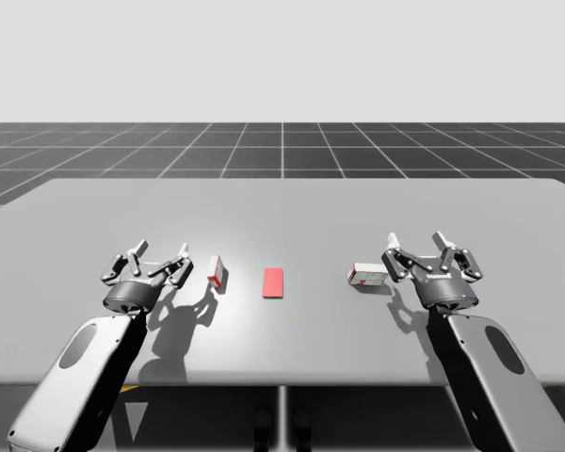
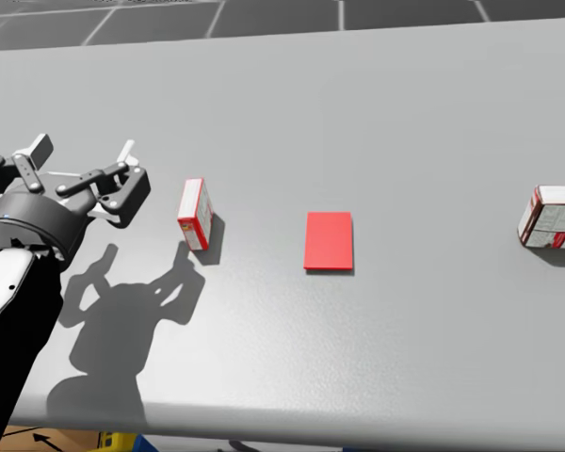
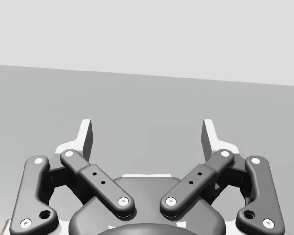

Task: Look at the card. If it is red, pick the object on the left. If it is green, pick the object on the right.

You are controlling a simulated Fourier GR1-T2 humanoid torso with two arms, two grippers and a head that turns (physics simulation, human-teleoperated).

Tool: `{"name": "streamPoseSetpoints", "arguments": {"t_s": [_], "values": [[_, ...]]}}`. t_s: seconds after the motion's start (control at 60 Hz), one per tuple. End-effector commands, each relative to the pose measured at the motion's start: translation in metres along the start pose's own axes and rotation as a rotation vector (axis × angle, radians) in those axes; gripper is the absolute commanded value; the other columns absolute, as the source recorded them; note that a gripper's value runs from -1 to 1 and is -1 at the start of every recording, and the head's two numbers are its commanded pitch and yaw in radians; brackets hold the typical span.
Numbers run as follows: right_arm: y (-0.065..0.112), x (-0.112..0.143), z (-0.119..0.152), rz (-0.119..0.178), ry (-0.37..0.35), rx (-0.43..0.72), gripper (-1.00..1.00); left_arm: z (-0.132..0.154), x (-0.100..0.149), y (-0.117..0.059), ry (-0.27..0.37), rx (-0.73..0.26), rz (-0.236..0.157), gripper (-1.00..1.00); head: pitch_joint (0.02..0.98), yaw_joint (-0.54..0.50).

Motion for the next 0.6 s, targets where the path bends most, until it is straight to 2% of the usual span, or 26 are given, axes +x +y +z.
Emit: {"name": "streamPoseSetpoints", "arguments": {"t_s": [0.017,0.233,0.417,0.6], "values": [[0.000,0.000,0.000,0.003,-0.001,0.002,-1.00,0.000,0.000,0.000,-0.001,0.000,0.001,-1.00,0.830,0.19],[0.003,-0.001,0.001,0.004,-0.003,0.004,-1.00,0.000,0.000,-0.001,-0.002,-0.002,0.005,-1.00,0.831,0.31],[0.003,-0.001,0.000,0.004,-0.002,0.004,-1.00,0.001,0.002,-0.001,-0.011,-0.009,0.015,-1.00,0.823,0.33],[0.002,-0.001,-0.001,0.002,-0.005,0.003,-1.00,0.006,0.010,-0.005,-0.033,-0.048,0.074,-1.00,0.816,0.32]]}}
